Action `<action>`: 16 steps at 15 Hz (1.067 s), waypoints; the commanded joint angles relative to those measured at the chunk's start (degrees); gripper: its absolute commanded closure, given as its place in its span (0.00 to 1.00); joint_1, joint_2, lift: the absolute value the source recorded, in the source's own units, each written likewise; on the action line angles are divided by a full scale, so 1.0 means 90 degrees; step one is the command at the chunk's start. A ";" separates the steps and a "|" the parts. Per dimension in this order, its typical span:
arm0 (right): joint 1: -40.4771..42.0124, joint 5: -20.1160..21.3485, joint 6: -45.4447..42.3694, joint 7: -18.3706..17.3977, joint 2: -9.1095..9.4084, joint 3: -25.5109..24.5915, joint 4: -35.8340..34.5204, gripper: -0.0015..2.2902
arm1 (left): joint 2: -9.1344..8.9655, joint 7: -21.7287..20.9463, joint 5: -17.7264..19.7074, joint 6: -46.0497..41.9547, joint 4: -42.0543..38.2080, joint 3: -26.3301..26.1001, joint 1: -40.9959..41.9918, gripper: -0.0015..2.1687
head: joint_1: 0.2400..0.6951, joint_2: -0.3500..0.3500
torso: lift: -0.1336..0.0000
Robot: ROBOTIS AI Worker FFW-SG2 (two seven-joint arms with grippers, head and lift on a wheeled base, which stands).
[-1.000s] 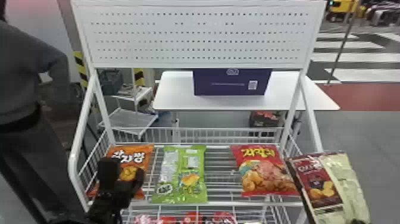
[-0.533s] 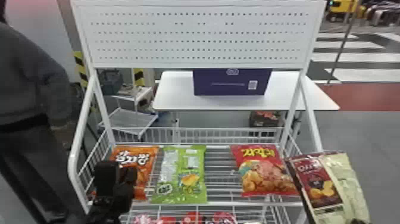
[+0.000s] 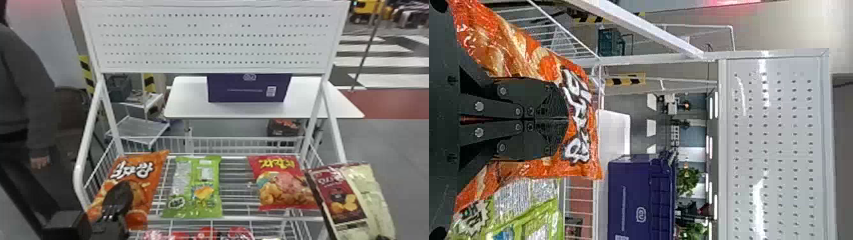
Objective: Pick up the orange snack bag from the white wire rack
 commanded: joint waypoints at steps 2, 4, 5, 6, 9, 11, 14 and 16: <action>-0.0003 0.0010 0.0006 0.0001 0.0002 0.0013 0.0016 0.99 | 0.0001 0.0033 0.0001 -0.0650 -0.0566 0.0154 0.1002 0.99 | 0.57 0.50 | 1.00; -0.0013 0.0010 0.0006 0.0001 0.0002 0.0013 0.0026 0.99 | 0.0011 0.0062 0.0001 -0.0923 -0.0683 0.0212 0.1354 0.99 | 0.57 0.50 | 1.00; -0.0023 0.0010 -0.0013 0.0001 0.0002 0.0033 0.0026 0.99 | 0.0011 0.0072 0.0001 -0.1118 -0.0693 0.0222 0.1491 0.99 | 0.57 0.50 | 1.00; -0.0023 0.0010 0.0006 0.0001 0.0002 0.0033 0.0026 0.99 | 0.0011 0.0091 0.0001 -0.1314 -0.0693 0.0241 0.1598 0.99 | 0.57 0.50 | 1.00; -0.0033 0.0000 -0.0013 0.0001 -0.0008 0.0043 0.0026 0.99 | 0.0011 0.0111 0.0001 -0.1607 -0.0742 0.0290 0.1832 0.99 | 0.57 0.50 | 1.00; -0.0042 0.0000 -0.0033 0.0001 -0.0008 0.0052 0.0026 0.99 | 0.0011 0.0111 0.0001 -0.1665 -0.0781 0.0290 0.1910 0.99 | 0.57 0.50 | 1.00; -0.0042 0.0000 -0.0033 0.0001 -0.0008 0.0072 0.0026 0.99 | 0.0011 0.0101 0.0001 -0.1743 -0.0800 0.0300 0.1930 0.99 | 0.57 0.50 | 1.00; -0.0052 0.0000 -0.0033 0.0001 -0.0017 0.0072 0.0045 0.99 | 0.0011 0.0091 0.0001 -0.1724 -0.0800 0.0310 0.1920 0.99 | 0.57 0.50 | 1.00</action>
